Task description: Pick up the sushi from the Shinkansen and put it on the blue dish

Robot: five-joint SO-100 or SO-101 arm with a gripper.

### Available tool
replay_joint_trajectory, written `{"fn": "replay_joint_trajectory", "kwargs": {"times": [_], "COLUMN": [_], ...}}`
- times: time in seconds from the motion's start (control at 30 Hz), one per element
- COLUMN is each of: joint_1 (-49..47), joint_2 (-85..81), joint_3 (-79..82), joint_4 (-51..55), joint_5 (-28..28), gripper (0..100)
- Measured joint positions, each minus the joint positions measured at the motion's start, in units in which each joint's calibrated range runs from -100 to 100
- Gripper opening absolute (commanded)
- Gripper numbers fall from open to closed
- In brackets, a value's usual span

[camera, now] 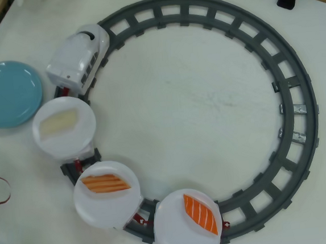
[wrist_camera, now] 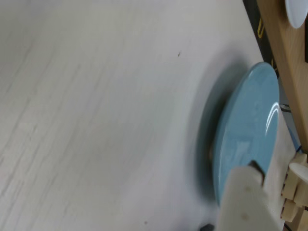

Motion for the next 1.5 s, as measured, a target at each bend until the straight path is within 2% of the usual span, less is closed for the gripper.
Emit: {"fn": "replay_joint_trajectory", "kwargs": {"times": [0.27,1.03,1.2,1.37,1.5], "joint_1": [1.6,2.9,2.7,3.8,7.1], "joint_2": [0.0,0.0,0.0,-0.3,0.3], "joint_3": [0.0,-0.1,-6.1,-13.0,-15.9], "joint_4": [3.4,3.9,8.0,11.8,12.1], "joint_5": [4.5,5.1,5.5,5.7,8.2], "gripper": [3,4,12,12,12]}}
